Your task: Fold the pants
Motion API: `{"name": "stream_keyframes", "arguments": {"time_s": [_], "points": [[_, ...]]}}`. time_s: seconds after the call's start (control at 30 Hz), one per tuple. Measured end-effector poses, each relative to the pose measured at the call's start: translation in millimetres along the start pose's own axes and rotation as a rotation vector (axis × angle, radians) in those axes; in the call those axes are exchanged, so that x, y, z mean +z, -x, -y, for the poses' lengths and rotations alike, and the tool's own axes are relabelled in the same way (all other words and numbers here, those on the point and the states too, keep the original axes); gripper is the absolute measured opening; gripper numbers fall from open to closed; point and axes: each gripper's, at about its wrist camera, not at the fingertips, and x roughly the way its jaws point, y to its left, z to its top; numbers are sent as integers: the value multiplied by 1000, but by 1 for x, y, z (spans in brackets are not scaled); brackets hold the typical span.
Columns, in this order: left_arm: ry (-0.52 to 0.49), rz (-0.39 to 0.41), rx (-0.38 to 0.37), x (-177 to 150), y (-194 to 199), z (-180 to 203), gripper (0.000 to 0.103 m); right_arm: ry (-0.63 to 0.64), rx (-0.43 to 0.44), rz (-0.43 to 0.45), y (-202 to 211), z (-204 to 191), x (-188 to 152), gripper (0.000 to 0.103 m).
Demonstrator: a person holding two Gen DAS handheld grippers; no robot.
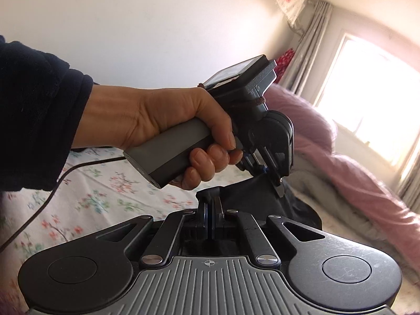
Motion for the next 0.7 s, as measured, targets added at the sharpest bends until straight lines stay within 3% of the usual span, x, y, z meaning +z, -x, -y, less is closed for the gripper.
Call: {"name": "stream_keyframes", "arguments": {"time_s": [0.1,0.3,0.4,0.5,0.53,0.57,0.63,0.7], "points": [[-4,-60,51,-11,-17,-10,26,-19,40,-51,-16,-5,-6,3],[4,-60,62,-8,-13,-12,27,-85,79,-109,-29,-11,-16,5],[22,-65,64,-8,-12,-14,31,-165,131,-139,-37,-9,-19,13],[40,-49,83,-6,-8,-15,34,-213,228,-191,-37,-6,-23,22],[43,-45,98,-5,-6,-14,36,-258,281,-200,-34,0,-22,31],[52,-40,113,-4,-3,-14,37,-314,339,-204,-30,8,-21,47],[71,-23,149,0,5,-13,37,-398,410,-187,-17,28,-16,64],[65,11,198,3,16,-8,37,-399,391,-143,1,51,-9,64]]}}
